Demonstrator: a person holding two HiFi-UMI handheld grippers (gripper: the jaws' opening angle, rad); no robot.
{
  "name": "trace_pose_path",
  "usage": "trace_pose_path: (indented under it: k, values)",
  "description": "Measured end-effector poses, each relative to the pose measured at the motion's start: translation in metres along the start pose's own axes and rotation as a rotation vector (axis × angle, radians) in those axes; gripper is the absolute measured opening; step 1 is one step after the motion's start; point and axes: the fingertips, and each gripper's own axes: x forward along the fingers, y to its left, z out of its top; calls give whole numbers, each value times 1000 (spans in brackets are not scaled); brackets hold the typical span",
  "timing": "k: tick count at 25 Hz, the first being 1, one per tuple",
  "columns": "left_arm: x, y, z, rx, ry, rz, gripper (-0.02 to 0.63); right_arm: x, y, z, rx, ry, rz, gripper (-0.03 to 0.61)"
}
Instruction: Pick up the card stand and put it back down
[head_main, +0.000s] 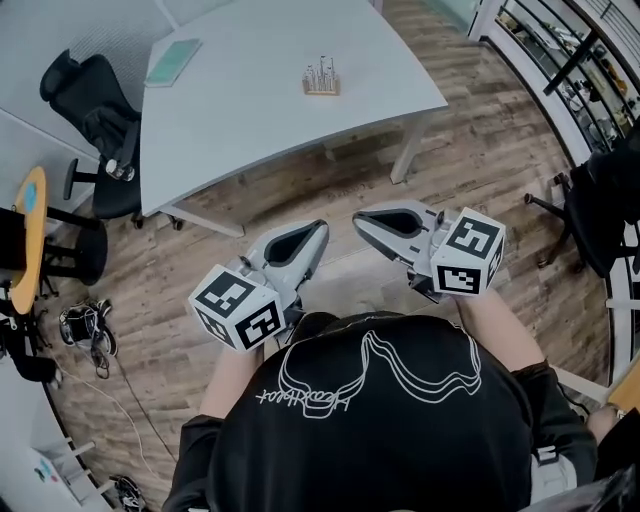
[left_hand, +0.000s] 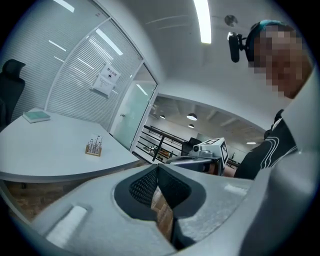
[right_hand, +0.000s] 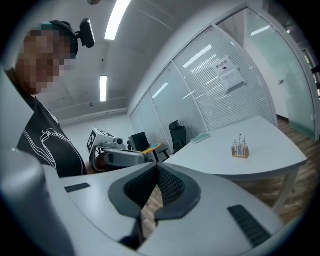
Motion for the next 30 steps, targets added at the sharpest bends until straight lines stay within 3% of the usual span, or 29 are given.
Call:
trace_pose_path:
  k: [7, 19, 30]
  values:
    - [30, 52, 18, -6, 26, -32, 14, 26, -55, 13, 46, -21, -54, 8]
    - [111, 217, 68, -2, 103, -64, 14, 108, -211, 59, 123, -41, -179, 8]
    - [165, 346, 75, -1, 156, 28, 15, 144, -310, 53, 182, -21, -342, 15]
